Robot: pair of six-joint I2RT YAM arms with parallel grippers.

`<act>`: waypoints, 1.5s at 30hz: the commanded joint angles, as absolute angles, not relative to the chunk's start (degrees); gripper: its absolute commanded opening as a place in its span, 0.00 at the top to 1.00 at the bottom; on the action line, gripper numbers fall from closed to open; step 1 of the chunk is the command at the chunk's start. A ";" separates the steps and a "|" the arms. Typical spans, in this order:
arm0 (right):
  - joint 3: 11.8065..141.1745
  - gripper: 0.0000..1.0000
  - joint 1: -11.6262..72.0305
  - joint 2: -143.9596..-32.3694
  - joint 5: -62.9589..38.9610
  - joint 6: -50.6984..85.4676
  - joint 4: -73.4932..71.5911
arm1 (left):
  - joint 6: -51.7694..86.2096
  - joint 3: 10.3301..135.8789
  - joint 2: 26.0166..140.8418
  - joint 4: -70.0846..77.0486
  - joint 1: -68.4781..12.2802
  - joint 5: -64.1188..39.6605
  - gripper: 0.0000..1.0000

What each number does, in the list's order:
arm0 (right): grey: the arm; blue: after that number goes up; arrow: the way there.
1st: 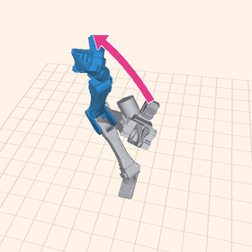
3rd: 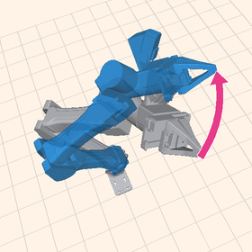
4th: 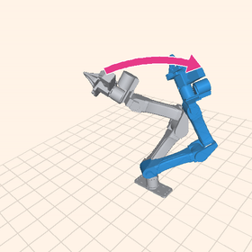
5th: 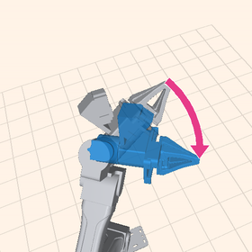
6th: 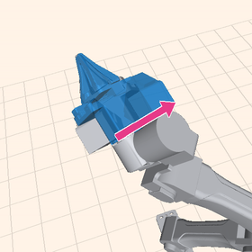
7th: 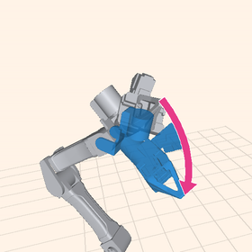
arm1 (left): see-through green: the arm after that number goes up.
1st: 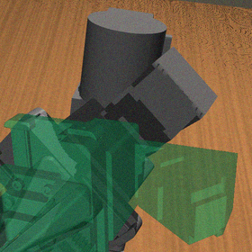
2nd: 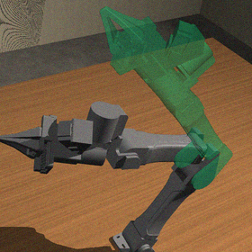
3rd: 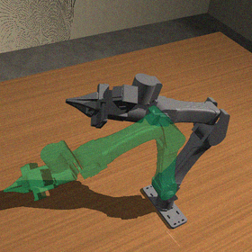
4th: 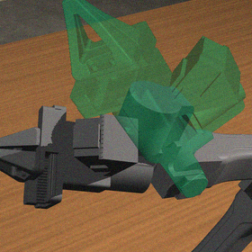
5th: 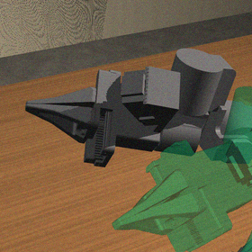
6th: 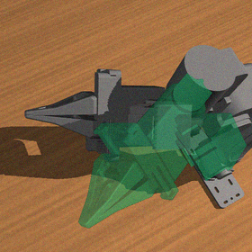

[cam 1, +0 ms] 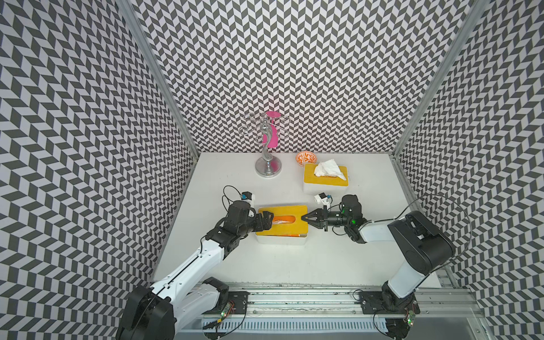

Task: Put the tissue paper into the tissue box
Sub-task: Close the box lid on the tissue box.

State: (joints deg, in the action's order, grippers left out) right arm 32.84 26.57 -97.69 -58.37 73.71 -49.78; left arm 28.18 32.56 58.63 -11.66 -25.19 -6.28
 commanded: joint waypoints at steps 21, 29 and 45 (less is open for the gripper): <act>33.79 1.00 27.43 -99.53 -58.01 73.70 -54.56 | 28.35 31.96 61.75 -10.04 -24.86 -8.44 0.16; 33.61 1.00 27.45 -99.89 -57.88 74.00 -54.99 | 28.34 31.60 61.79 -10.57 -24.87 -9.00 0.20; 33.02 1.00 27.51 -101.00 -57.81 75.06 -57.02 | 29.55 29.13 62.55 -9.34 -25.64 -9.36 0.28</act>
